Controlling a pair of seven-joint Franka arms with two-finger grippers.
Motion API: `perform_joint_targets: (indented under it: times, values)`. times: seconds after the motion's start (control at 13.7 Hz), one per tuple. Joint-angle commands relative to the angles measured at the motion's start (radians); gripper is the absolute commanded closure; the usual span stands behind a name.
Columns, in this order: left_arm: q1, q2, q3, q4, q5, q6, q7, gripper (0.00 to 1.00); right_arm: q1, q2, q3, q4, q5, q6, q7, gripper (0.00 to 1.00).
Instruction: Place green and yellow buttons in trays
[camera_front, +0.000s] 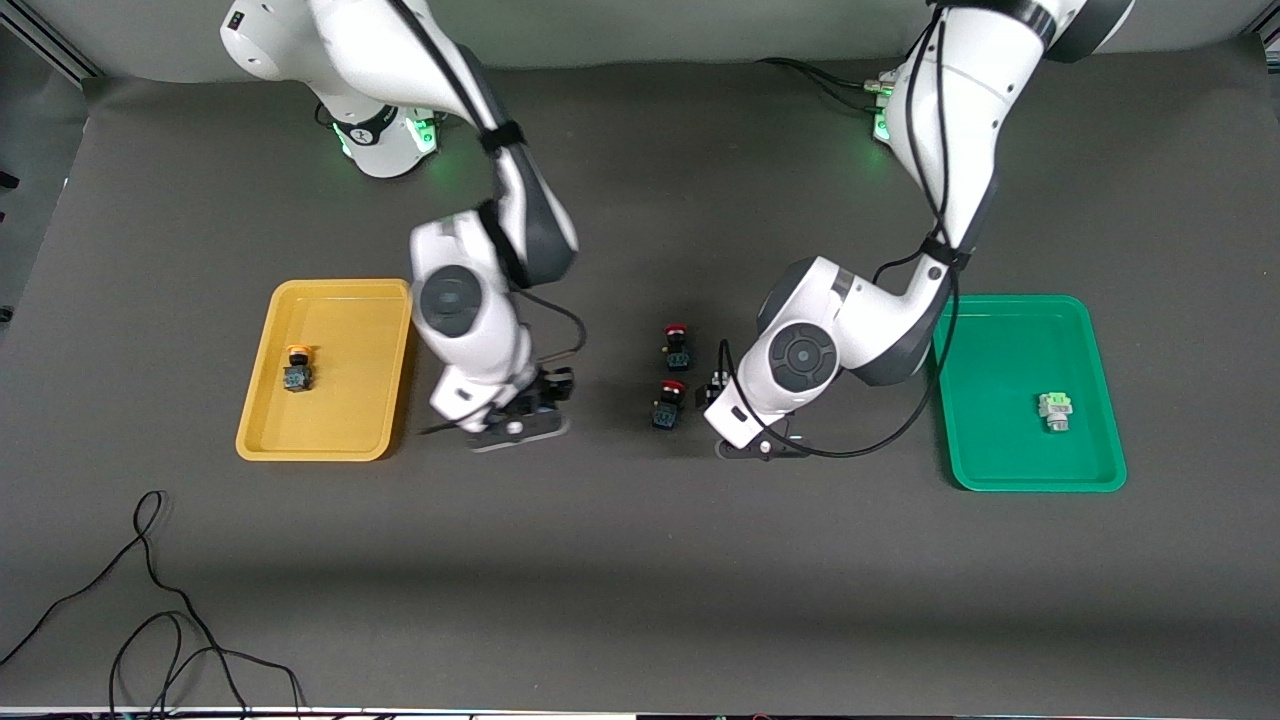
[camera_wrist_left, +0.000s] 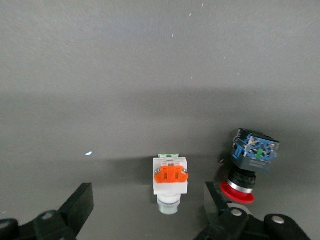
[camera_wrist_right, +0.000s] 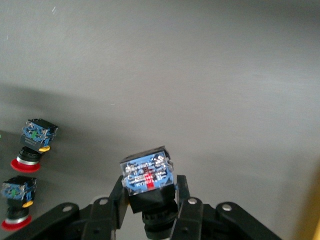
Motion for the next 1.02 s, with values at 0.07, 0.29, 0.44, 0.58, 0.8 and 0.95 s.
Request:
perform_joint_targets:
  times: [0.07, 0.29, 0.44, 0.58, 0.8, 0.95]
  values:
    - [-0.025, 0.032, 0.019, -0.016, 0.011, 0.059, -0.024, 0.01, 0.003, -0.082, -0.181, -0.052, -0.001, -0.145, -0.061, 0.87]
    - [-0.047, 0.054, 0.017, -0.060, 0.010, 0.152, -0.030, 0.01, -0.007, -0.111, -0.336, -0.193, 0.015, -0.119, -0.291, 0.87]
    - [-0.056, 0.071, 0.019, -0.062, 0.010, 0.177, -0.035, 0.01, -0.026, -0.115, -0.383, -0.281, 0.019, -0.071, -0.381, 0.87]
    - [-0.058, 0.081, 0.019, -0.062, 0.010, 0.180, -0.035, 0.02, -0.048, -0.089, -0.369, -0.443, 0.158, 0.105, -0.495, 0.87]
    - [-0.061, 0.084, 0.020, -0.062, 0.011, 0.180, -0.035, 0.93, -0.050, 0.052, -0.331, -0.522, 0.390, 0.183, -0.691, 0.87]
    - [-0.067, 0.080, 0.022, -0.061, 0.011, 0.180, -0.091, 1.00, -0.050, 0.062, -0.327, -0.528, 0.392, 0.181, -0.701, 0.86]
